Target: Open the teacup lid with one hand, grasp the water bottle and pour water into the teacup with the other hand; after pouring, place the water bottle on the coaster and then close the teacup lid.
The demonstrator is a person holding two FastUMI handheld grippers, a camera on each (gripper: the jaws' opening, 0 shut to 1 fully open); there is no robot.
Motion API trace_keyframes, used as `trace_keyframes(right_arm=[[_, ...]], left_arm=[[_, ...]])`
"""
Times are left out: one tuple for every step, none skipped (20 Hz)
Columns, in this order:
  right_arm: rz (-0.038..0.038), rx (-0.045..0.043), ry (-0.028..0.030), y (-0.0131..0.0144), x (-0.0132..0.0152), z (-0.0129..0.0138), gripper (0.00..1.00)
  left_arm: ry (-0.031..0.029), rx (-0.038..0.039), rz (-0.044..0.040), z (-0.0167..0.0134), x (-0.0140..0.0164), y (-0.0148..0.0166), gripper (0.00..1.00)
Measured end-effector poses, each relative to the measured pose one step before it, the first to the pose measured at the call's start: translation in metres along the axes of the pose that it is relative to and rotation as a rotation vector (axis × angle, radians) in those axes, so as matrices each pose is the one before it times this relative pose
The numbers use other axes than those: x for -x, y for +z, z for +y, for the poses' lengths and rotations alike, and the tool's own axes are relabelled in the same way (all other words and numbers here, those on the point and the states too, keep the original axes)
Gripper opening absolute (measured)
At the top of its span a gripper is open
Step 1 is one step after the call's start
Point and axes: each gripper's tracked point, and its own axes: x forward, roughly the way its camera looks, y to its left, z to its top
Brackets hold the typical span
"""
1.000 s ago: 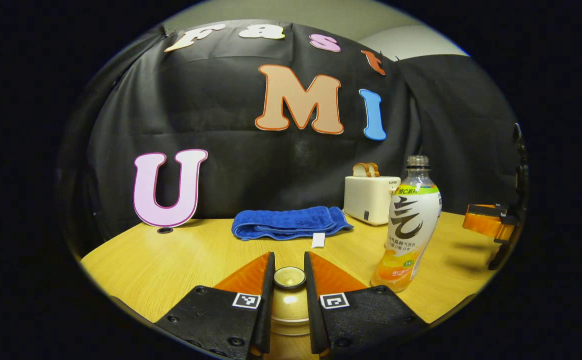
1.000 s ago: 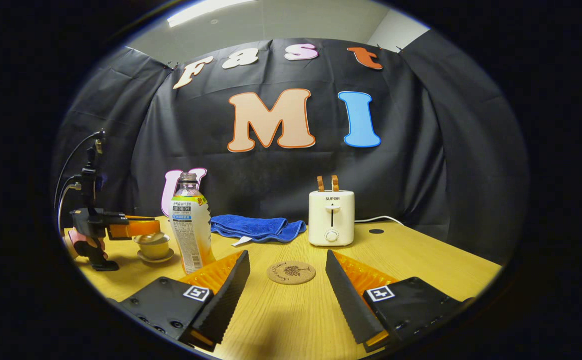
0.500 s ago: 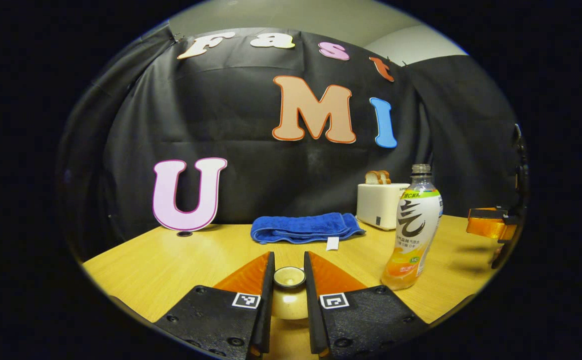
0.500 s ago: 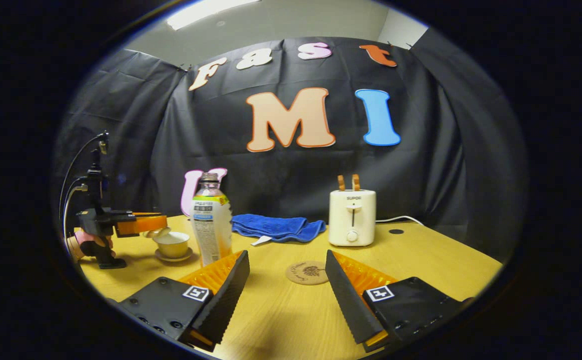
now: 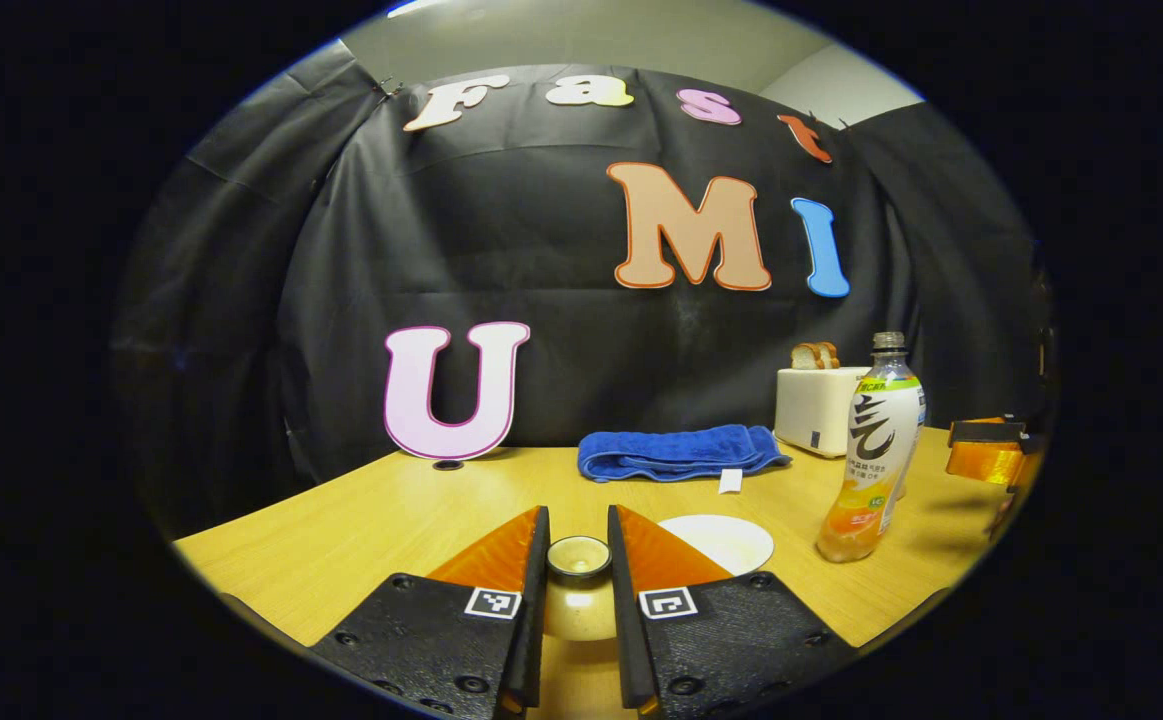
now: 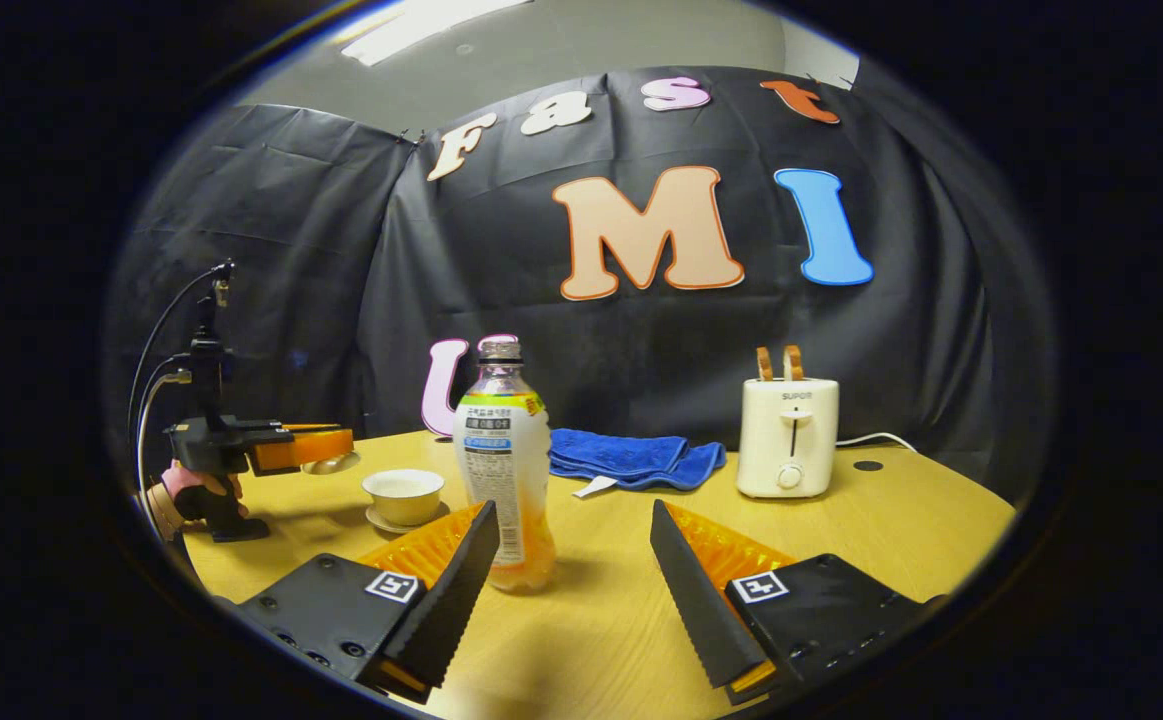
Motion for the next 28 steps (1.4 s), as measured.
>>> trace_keyframes(right_arm=[[0.00214, -0.00056, 0.01426, 0.00007, -0.00355, 0.00641, 0.94], [0.00285, -0.00007, 0.01528, -0.00204, -0.0054, 0.00704, 0.94], [0.00229, -0.00068, 0.01267, -0.00071, -0.00507, 0.00604, 0.96], [0.00301, 0.00049, 0.0118, -0.00049, -0.00447, 0.00585, 0.96], [0.00628, -0.00081, 0.00965, -0.00166, -0.00452, 0.0057, 0.94], [0.00848, 0.00144, 0.00065, -0.00148, -0.00563, 0.00331, 0.94], [0.01215, -0.00045, -0.00546, -0.00155, -0.00668, 0.00107, 0.94], [0.0143, -0.00205, -0.00803, -0.0033, -0.00525, 0.00092, 0.94], [0.01646, 0.00122, -0.00957, -0.00248, -0.00583, 0.00055, 0.95], [0.01278, 0.00008, -0.01047, -0.00131, -0.00446, 0.00084, 0.96], [0.00898, -0.00035, -0.00646, -0.00073, -0.00514, 0.00087, 0.97], [0.00725, -0.00003, -0.00496, -0.00091, -0.00438, 0.00086, 0.94], [0.00871, 0.00153, -0.00358, -0.00113, -0.00535, 0.00111, 0.94], [0.01139, 0.00356, -0.00205, -0.00148, -0.00498, 0.00135, 0.94], [0.01371, 0.00137, -0.00307, -0.00188, -0.00477, 0.00107, 0.96], [0.01649, -0.00069, -0.00495, -0.00288, -0.00408, 0.00041, 0.94], [0.01534, -0.00158, -0.00554, -0.00191, -0.00353, -0.00029, 0.94], [0.01138, -0.00032, -0.0123, -0.00118, -0.00207, -0.00223, 0.94], [0.00774, 0.00003, -0.00539, -0.00051, -0.00262, -0.00074, 0.95], [0.00293, 0.00109, -0.00927, -0.00047, -0.00067, -0.00061, 0.89], [0.00001, 0.0022, -0.01639, 0.00284, 0.00651, -0.00107, 0.84], [0.00247, 0.00506, -0.00192, -0.0032, -0.00508, 0.00162, 0.78], [0.00212, 0.00521, -0.00995, -0.00089, -0.00077, -0.00143, 0.72], [-0.00036, 0.00356, -0.0116, 0.00098, 0.00038, -0.00184, 0.7], [0.0045, 0.00883, -0.00903, 0.00077, -0.00036, -0.00056, 0.68], [0.00643, 0.015, -0.01168, 0.00009, 0.00055, -0.00252, 0.66], [0.0058, 0.02452, -0.01394, 0.0011, 0.00037, -0.00305, 0.66], [0.00077, 0.03595, -0.02819, 0.00306, 0.00029, -0.00573, 0.66]], left_arm=[[0.01336, -0.00097, 0.00082, 0.00447, 0.00123, -0.00004, 0.29], [0.01185, -0.00055, 0.0002, 0.00365, 0.0016, -0.00012, 0.28], [0.00723, 0.0007, -0.00024, 0.00224, 0.00125, 0.00036, 0.28], [0.00375, -0.00041, 0.00081, 0.00116, -0.00029, -0.00049, 0.28], [-0.00071, 0.0004, 0.00083, -0.00061, 0.00039, 0.00039, 0.28], [-0.00249, 0.00082, 0.00032, 0.00013, 0.00017, -0.00044, 0.28], [-0.0025, 0.0003, -0.00023, 0.00002, -0.00004, 0.00038, 0.28], [-0.00121, 0.00033, 0.00019, 0.00096, -0.00004, -0.00041, 0.28], [0.00233, -0.00021, 0.00004, 0.00103, 0.00016, -0.00001, 0.28], [0.00213, -0.00007, 0.00044, 0.0006, 0.00022, -0.00039, 0.28], [0.00084, -0.00011, -0.00026, 0.00078, 0.00002, 0.00048, 0.28], [0.00135, -0.00015, -0.00005, 0.00212, -0.0002, -0.00033, 0.28], [0.00196, 0.00017, 0.00059, 0.00146, -0.00003, 0.00012, 0.28], [0.00198, -0.00029, -0.00043, 0.00146, 0.00042, -0.0003, 0.28], [0.0014, 0.00017, 0.00052, 0.00144, -0.00007, 0.00039, 0.28], [0.00086, 0.00046, -0.00006, 0.00109, -0.00029, -0.00058, 0.28], [-0.00059, 0.00023, 0.00039, 0.00055, -0.00055, -0.00002, 0.28], [0.00149, 0.00017, -0.00029, 0.00119, 0.00018, -0.00002, 0.28], [0.00036, -0.00026, 0.00144, 0.00082, 0.00032, 0.00023, 0.28], [-0.0017, 0.00046, -0.00021, -0.0001, -0.00035, -0.00061, 0.28], [-0.00043, 0.00007, 0.00008, -0.00028, 0.00072, 0.00023, 0.28], [-0.00015, 0.00029, -0.0003, -0.00016, -0.00007, -0.00074, 0.28], [-0.00007, 0.00016, 0.00043, 0.00047, 0.00023, 0.00017, 0.28], [-0.00006, 0.00029, 0.00012, 0.00047, 0.00013, -0.00005, 0.28], [0.00003, 0.00007, 0.00004, 0.00004, -0.00006, 0.00023, 0.28], [0.00007, -0.00003, 0.00003, -0.0011, -0.00028, -0.00072, 0.28], [0.00007, 0.0, 0.00017, 0.0005, 0.00065, 0.00046, 0.28], [0.00013, 0.00027, 0.0003, 0.00037, 0.00032, -0.00082, 0.28]])
